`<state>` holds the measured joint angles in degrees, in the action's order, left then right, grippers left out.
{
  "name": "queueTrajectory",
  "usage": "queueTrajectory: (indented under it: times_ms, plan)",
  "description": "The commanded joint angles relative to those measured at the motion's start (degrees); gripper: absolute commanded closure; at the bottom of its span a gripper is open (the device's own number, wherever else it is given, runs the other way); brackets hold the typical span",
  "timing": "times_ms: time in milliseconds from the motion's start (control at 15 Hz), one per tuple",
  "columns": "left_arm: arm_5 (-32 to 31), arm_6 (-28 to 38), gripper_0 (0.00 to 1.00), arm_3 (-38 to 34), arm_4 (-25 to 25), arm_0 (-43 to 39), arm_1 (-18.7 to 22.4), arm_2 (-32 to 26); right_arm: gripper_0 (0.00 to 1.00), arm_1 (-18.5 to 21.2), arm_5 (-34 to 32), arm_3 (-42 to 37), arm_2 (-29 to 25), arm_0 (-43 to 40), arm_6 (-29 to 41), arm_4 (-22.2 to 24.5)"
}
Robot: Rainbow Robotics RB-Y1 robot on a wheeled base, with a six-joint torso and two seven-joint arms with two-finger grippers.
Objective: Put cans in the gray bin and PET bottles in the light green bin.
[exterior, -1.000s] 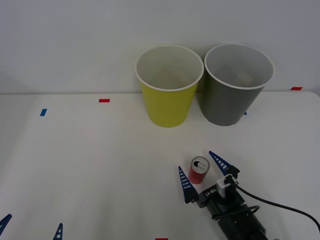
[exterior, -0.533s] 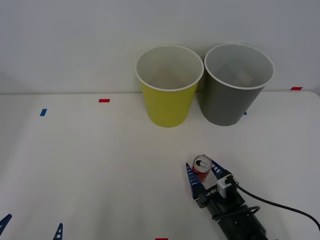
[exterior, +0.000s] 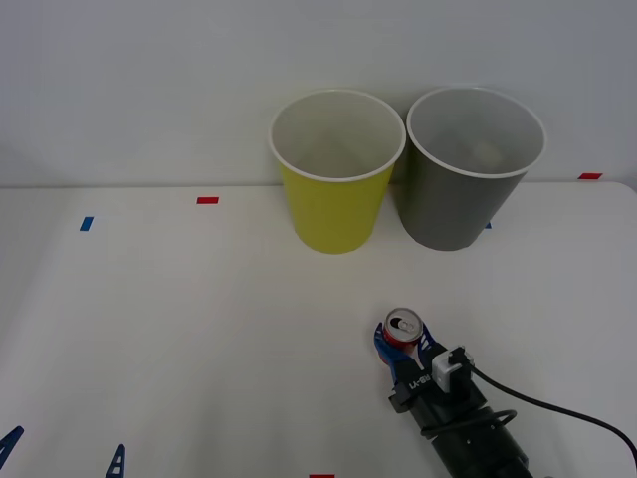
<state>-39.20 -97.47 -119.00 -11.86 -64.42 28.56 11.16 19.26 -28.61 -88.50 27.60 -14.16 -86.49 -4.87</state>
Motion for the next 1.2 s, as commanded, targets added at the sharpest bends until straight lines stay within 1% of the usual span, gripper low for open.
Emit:
queueTrajectory:
  times_ms: [67,133,333,467,600,733,867,933,1067,1133,1200]
  plan:
    - [0.00,0.00,0.00,0.00,0.00,0.00,0.00,0.00,0.95,-0.01,1.19,-1.85,-0.53,-0.52,0.01,0.12]
    - [0.00,0.00,0.00,0.00,0.00,0.00,0.00,0.00,0.95,0.17,5.14,-5.10,-1.06,-1.31,-0.43,0.12]
    - [0.00,0.00,0.00,0.00,0.00,0.00,0.00,0.00,0.95,0.96,18.68,-18.37,-3.25,-5.53,-0.52,-0.06]
    - [0.00,0.00,0.00,0.00,0.00,0.00,0.00,0.00,0.96,0.87,25.01,-25.67,-4.57,-8.08,-0.17,-0.41]
    - [0.00,0.00,0.00,0.00,0.00,0.00,0.00,0.00,0.95,0.70,28.79,-30.15,-5.80,-9.13,0.18,-0.76]
    - [0.00,0.00,0.00,0.00,0.00,0.00,0.00,0.00,0.96,0.52,31.25,-33.05,-6.95,-9.31,0.88,-1.20]
    - [0.00,0.00,0.00,0.00,0.00,0.00,0.00,0.00,0.96,0.17,35.91,-37.35,-8.35,-9.66,1.94,-1.55]
    - [0.00,0.00,0.00,0.00,0.00,0.00,0.00,0.00,0.96,0.08,36.87,-38.41,-8.70,-9.66,2.47,-1.73]
    - [0.00,0.00,0.00,0.00,0.00,0.00,0.00,0.00,0.96,-0.10,37.05,-39.90,-9.50,-9.75,6.69,-1.46]
    - [0.00,0.00,0.00,0.00,0.00,0.00,0.00,0.00,0.96,-0.01,37.49,-40.78,-9.85,-9.84,7.48,-1.11]
    - [0.00,0.00,0.00,0.00,0.00,0.00,0.00,0.00,0.96,-0.10,40.48,-42.80,-10.20,-10.01,7.48,-0.49]
